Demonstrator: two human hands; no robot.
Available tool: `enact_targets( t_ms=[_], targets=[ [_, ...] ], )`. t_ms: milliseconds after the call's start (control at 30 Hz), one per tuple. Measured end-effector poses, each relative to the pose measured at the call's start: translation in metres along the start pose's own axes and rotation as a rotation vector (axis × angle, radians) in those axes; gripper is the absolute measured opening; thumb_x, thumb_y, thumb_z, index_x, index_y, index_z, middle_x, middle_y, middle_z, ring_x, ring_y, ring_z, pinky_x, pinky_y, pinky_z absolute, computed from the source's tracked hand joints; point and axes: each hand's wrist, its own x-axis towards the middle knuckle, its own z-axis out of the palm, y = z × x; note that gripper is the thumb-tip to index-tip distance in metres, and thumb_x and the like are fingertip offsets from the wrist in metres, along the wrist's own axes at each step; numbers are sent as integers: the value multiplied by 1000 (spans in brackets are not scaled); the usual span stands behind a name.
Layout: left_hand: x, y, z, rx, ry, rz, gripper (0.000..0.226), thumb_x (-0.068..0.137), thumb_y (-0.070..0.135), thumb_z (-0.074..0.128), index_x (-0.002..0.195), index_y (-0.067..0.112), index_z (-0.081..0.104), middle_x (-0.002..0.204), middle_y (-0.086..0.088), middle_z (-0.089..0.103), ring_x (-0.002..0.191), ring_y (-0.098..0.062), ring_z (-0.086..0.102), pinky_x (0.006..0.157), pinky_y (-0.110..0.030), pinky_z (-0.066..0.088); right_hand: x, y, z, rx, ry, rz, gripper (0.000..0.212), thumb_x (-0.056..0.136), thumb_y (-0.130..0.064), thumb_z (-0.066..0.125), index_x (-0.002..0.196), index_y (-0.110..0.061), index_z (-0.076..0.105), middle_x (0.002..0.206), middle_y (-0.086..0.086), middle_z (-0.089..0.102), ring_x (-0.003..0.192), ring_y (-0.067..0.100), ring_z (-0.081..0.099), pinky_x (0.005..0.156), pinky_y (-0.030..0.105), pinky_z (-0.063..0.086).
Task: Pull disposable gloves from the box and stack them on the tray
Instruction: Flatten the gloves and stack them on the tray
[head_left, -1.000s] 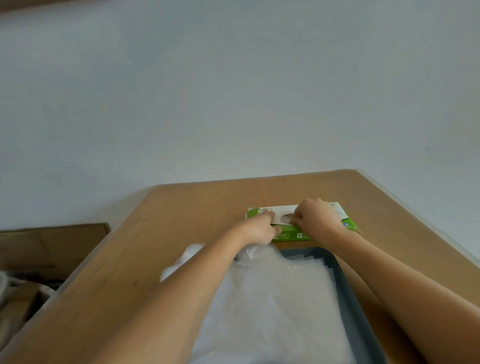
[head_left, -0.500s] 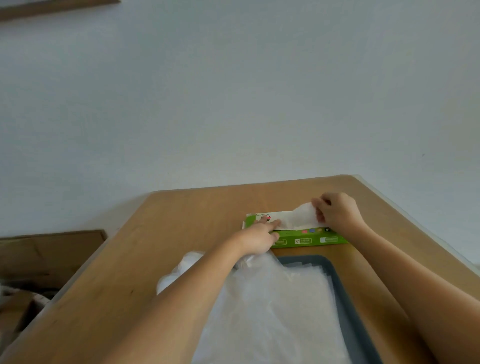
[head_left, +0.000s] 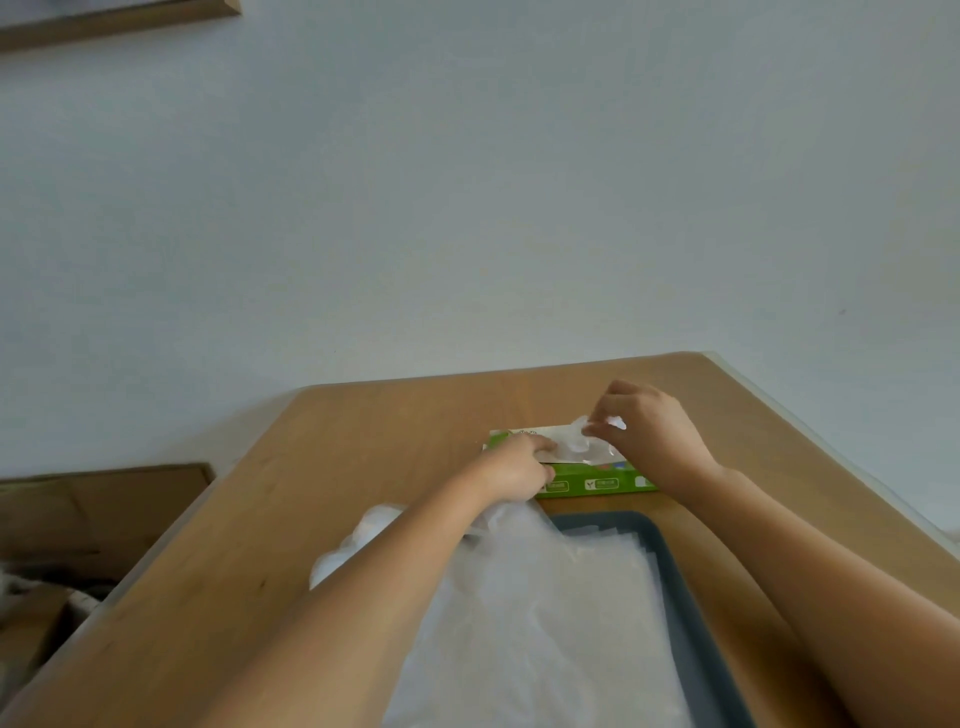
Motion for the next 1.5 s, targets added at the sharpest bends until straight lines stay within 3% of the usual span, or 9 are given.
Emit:
enact_targets(
  t_ms=[300,433,600,733,833,967,1167,1333,1500],
  targets=[
    [-8,3,4,-45,87,137,90,94,6,52,148,50,-5,155,-3,31,115,-16,51,93,-33,47,12,14,-13,1117,-42,903,17,94,-8,57,100,5,65,81,13,72,68,20,69,58,25,58],
    [-8,3,7,14,94,286,87,94,-3,47,145,57,9,162,2,3,145,-21,23,93,-21,36,11,10,-15,1074,-87,833,23,79,-12,73,95,4,69,81,13,72,68,18,67,59,21,57],
    [0,11,8,-308,310,284,52,81,22,75,126,29,50,133,10,49,119,-12,52,92,-25,43,7,3,-17,946,-151,760,43,47,-26,86,77,-2,66,80,17,70,72,25,64,78,35,55],
    [14,22,5,-665,201,120,68,75,39,79,133,18,51,125,4,56,114,-13,55,98,-29,46,8,-1,-19,873,-197,661,16,69,-9,82,76,-7,68,78,14,68,73,19,60,79,34,53],
    [22,25,6,-782,205,116,20,82,25,75,96,11,72,92,1,70,86,-8,63,64,-10,47,7,0,-20,819,-238,617,18,63,-15,87,72,-10,73,74,11,68,73,18,57,77,32,50],
    [24,21,6,-917,254,77,11,81,17,76,75,13,67,79,0,70,73,-8,65,48,-10,44,8,7,-20,988,-257,739,32,65,-24,81,84,0,73,85,14,68,75,20,59,81,32,54],
    [19,9,10,-219,188,245,20,79,23,78,70,22,59,88,7,66,85,-11,61,79,-26,47,12,7,-23,1103,-42,876,16,94,-9,56,84,1,65,72,10,69,63,15,67,59,23,58],
    [11,18,17,70,65,296,20,95,27,54,113,25,63,116,1,64,99,-13,56,82,-22,43,15,-8,-20,766,77,687,30,97,-5,47,71,1,60,69,11,68,67,23,65,71,39,56],
    [11,21,11,169,24,244,39,96,26,46,61,11,53,60,1,44,57,-10,40,55,-20,31,17,-8,-24,797,332,675,23,98,-14,48,85,-1,63,71,4,70,76,24,68,76,38,57]
  ],
)
